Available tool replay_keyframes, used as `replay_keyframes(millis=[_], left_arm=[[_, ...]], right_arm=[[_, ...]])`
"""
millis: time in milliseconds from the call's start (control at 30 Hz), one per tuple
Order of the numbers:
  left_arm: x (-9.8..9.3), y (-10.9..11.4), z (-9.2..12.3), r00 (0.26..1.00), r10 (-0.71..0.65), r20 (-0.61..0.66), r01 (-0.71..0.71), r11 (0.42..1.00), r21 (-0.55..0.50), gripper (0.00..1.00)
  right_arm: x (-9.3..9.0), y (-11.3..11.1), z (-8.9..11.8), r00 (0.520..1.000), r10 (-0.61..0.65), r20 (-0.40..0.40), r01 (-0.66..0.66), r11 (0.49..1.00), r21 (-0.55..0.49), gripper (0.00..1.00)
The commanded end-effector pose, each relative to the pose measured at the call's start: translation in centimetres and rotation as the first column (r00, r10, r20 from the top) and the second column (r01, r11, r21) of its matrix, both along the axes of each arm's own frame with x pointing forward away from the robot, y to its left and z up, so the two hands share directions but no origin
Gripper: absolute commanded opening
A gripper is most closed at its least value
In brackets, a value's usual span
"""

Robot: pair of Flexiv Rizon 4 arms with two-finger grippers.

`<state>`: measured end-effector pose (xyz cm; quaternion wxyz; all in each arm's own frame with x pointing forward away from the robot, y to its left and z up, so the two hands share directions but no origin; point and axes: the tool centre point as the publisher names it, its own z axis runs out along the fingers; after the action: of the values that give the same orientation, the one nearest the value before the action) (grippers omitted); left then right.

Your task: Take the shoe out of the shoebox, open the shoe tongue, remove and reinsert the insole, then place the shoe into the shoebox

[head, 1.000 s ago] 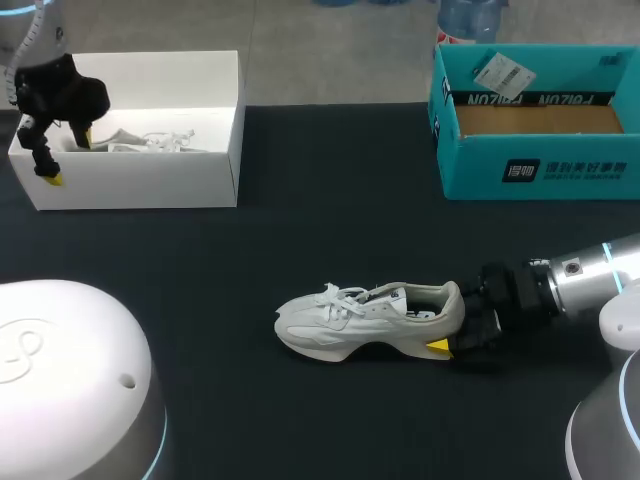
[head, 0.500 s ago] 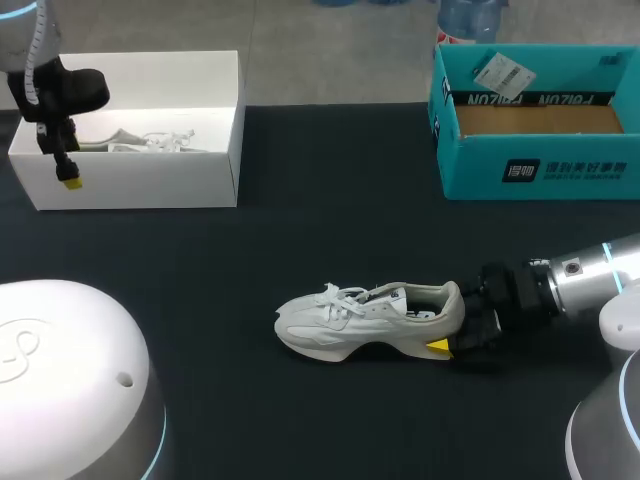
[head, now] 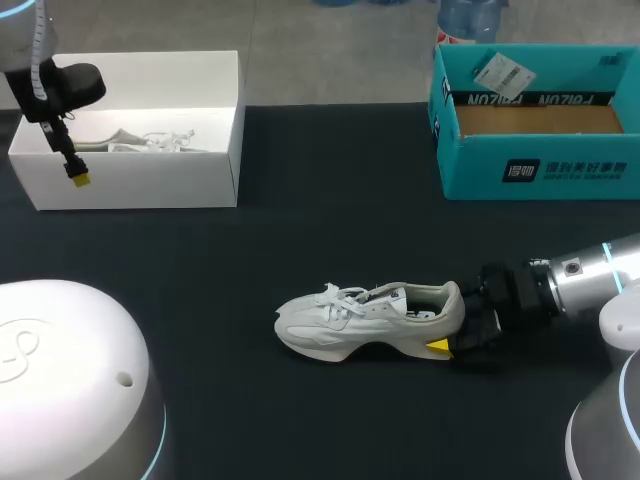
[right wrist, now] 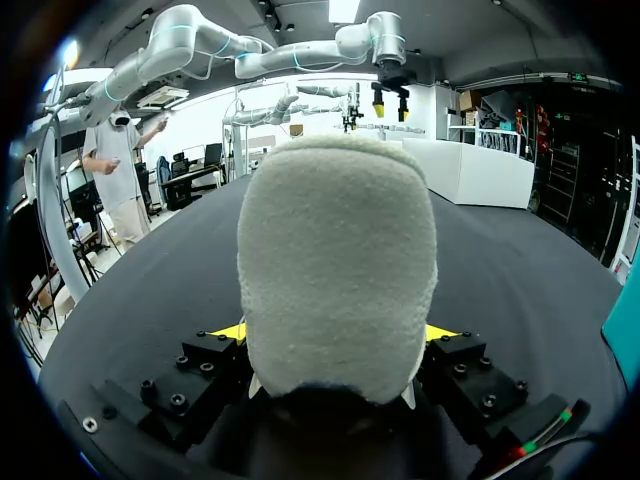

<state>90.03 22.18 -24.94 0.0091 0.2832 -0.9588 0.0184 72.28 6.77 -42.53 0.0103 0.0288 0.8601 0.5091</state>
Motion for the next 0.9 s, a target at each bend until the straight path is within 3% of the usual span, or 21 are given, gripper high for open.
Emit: replay_keyframes(millis=[33,200,367,633,900], left_arm=[[-1.2,-2.3,0.0,0.985,0.17,0.043,-0.172,0.984,0.048,1.0],[-1.8,-4.9,-0.6,0.927,0.37,0.07,-0.374,0.925,0.068,1.0],[-2.1,-6.5,-0.5,0.851,0.522,0.06,-0.524,0.852,0.006,1.0],[-4.1,-10.0,-0.6,0.825,0.565,0.022,-0.564,0.825,-0.035,1.0],[-6.7,-14.6,-1.1,0.856,0.517,0.004,-0.516,0.856,-0.037,1.0]], right_arm=[[0.1,0.1,0.0,1.0,-0.002,0.0,0.002,1.0,-0.004,0.0],[0.1,0.1,0.0,1.0,-0.002,0.0,0.002,1.0,-0.004,0.0],[0.1,0.1,0.0,1.0,-0.002,0.0,0.002,1.0,-0.004,0.0],[0.1,0.1,0.0,1.0,-0.002,0.0,0.002,1.0,-0.004,0.0],[0.1,0.1,0.0,1.0,-0.002,0.0,0.002,1.0,-0.004,0.0]])
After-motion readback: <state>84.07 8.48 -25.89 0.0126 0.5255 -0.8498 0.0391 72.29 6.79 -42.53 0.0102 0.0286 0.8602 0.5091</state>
